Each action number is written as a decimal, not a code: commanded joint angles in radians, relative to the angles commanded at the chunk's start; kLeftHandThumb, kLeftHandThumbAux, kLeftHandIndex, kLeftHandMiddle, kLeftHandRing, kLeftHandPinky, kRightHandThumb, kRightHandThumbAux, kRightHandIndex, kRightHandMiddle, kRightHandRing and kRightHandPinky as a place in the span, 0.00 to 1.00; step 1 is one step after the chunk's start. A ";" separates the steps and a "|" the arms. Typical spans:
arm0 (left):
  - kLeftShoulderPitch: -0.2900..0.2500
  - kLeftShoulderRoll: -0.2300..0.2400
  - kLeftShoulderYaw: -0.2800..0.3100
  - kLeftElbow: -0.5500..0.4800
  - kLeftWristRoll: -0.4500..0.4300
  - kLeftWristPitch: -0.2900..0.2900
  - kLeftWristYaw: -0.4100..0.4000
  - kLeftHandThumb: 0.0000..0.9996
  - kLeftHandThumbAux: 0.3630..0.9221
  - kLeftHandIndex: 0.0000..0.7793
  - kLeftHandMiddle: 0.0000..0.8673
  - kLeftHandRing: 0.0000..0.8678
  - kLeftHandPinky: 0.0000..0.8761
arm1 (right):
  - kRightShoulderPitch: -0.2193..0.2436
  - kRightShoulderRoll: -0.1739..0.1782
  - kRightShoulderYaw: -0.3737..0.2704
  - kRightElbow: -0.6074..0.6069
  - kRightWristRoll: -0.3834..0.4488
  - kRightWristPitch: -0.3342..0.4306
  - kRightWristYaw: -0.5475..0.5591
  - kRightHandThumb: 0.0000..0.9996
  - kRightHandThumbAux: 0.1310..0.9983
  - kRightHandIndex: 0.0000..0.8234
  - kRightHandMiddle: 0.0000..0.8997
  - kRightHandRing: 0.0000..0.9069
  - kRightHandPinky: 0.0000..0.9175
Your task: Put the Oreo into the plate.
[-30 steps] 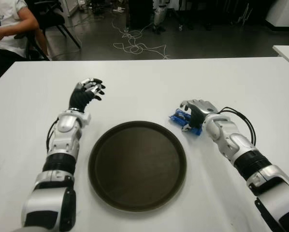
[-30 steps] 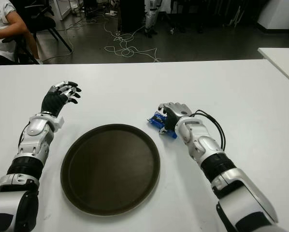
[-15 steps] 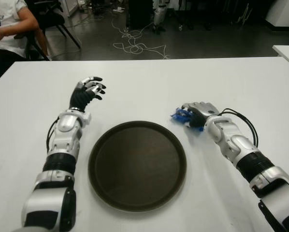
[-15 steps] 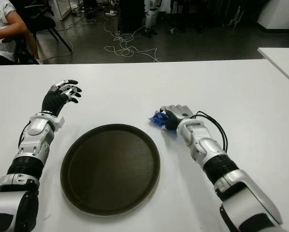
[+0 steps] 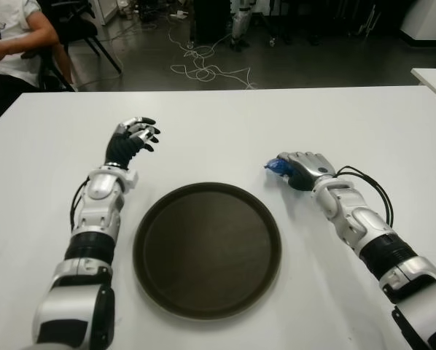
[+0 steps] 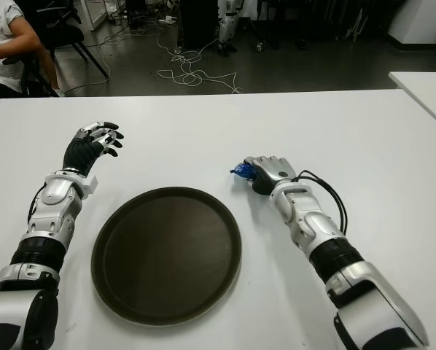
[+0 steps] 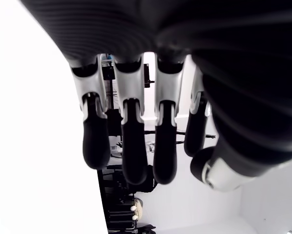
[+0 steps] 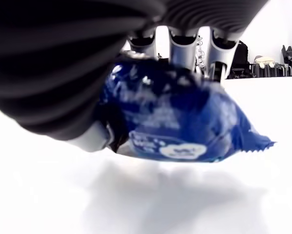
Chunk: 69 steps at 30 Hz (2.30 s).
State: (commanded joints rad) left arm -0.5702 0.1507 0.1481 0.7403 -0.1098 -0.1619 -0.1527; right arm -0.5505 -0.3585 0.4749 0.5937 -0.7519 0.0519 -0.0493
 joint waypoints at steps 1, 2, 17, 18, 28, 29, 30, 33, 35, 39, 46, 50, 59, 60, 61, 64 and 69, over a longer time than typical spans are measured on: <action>0.001 0.000 -0.001 -0.002 0.001 0.002 0.001 0.83 0.56 0.53 0.54 0.58 0.64 | 0.001 0.001 -0.002 0.000 0.000 -0.001 -0.005 0.84 0.63 0.48 0.61 0.69 0.61; 0.001 0.001 -0.001 -0.004 0.001 0.003 0.002 0.83 0.55 0.53 0.54 0.58 0.64 | 0.002 0.002 -0.004 0.000 0.000 -0.001 -0.009 0.84 0.63 0.48 0.61 0.69 0.62; 0.004 0.006 -0.007 -0.015 0.006 0.021 0.002 0.83 0.55 0.54 0.54 0.59 0.65 | 0.009 0.005 -0.022 -0.010 -0.009 -0.003 -0.043 0.85 0.63 0.49 0.62 0.70 0.62; 0.004 0.006 -0.008 -0.015 0.006 0.022 0.002 0.83 0.55 0.54 0.54 0.59 0.65 | 0.009 0.004 -0.022 -0.009 -0.010 -0.006 -0.047 0.85 0.63 0.49 0.62 0.70 0.62; 0.000 0.006 -0.008 -0.003 0.009 0.010 0.007 0.83 0.55 0.54 0.54 0.59 0.66 | 0.017 -0.001 -0.044 -0.038 0.006 -0.024 -0.080 0.85 0.62 0.50 0.60 0.72 0.68; 0.000 0.006 -0.008 -0.002 0.008 0.009 0.006 0.83 0.55 0.54 0.54 0.59 0.66 | 0.022 0.000 -0.053 -0.053 0.011 -0.025 -0.087 0.85 0.62 0.50 0.60 0.73 0.69; 0.000 0.006 -0.008 -0.002 0.007 0.009 0.005 0.83 0.55 0.54 0.54 0.60 0.67 | 0.025 0.000 -0.060 -0.063 0.015 -0.026 -0.092 0.85 0.62 0.50 0.59 0.75 0.73; 0.000 0.005 -0.006 -0.002 0.006 0.009 0.005 0.83 0.55 0.54 0.54 0.60 0.67 | 0.064 -0.001 -0.104 -0.189 0.031 -0.012 -0.096 0.85 0.63 0.49 0.58 0.80 0.80; -0.001 0.005 -0.007 -0.001 0.006 0.009 0.006 0.83 0.55 0.54 0.54 0.60 0.68 | 0.084 0.004 -0.127 -0.266 0.041 -0.009 -0.100 0.85 0.63 0.49 0.58 0.82 0.82; -0.002 0.004 -0.006 0.001 0.004 0.011 0.006 0.83 0.55 0.54 0.54 0.58 0.64 | 0.124 0.029 -0.171 -0.325 0.075 -0.096 -0.200 0.85 0.63 0.49 0.57 0.85 0.85; -0.004 0.002 -0.001 0.005 -0.001 0.016 0.007 0.82 0.58 0.45 0.56 0.56 0.61 | 0.178 0.076 -0.212 -0.401 0.132 -0.276 -0.332 0.85 0.63 0.48 0.58 0.89 0.87; -0.006 0.001 0.002 0.011 -0.005 0.013 0.006 0.82 0.59 0.45 0.57 0.56 0.61 | 0.222 0.088 -0.195 -0.454 0.104 -0.379 -0.391 0.85 0.63 0.48 0.58 0.91 0.88; -0.005 0.003 -0.001 0.011 -0.004 0.010 0.005 0.83 0.56 0.51 0.55 0.58 0.65 | 0.232 0.099 -0.171 -0.409 0.136 -0.557 -0.358 0.85 0.63 0.48 0.58 0.92 0.88; -0.003 0.002 -0.001 0.009 -0.003 0.010 0.006 0.83 0.56 0.52 0.54 0.58 0.66 | 0.228 0.099 -0.165 -0.384 0.128 -0.572 -0.364 0.85 0.63 0.48 0.58 0.92 0.88; -0.002 0.002 -0.002 0.008 -0.002 0.009 0.006 0.83 0.56 0.52 0.54 0.58 0.66 | 0.225 0.100 -0.161 -0.366 0.123 -0.584 -0.368 0.85 0.63 0.48 0.58 0.92 0.88; 0.000 0.000 -0.002 0.002 -0.005 0.010 0.005 0.83 0.56 0.53 0.54 0.58 0.65 | 0.197 0.098 -0.149 -0.265 0.111 -0.628 -0.380 0.85 0.63 0.48 0.58 0.92 0.89; -0.001 -0.001 -0.001 0.003 -0.006 0.010 0.004 0.83 0.55 0.54 0.54 0.58 0.64 | 0.184 0.092 -0.140 -0.226 0.115 -0.660 -0.344 0.85 0.63 0.49 0.58 0.92 0.89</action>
State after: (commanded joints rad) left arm -0.5714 0.1497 0.1470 0.7436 -0.1155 -0.1517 -0.1487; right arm -0.3662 -0.2661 0.3351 0.3680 -0.6364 -0.6077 -0.3932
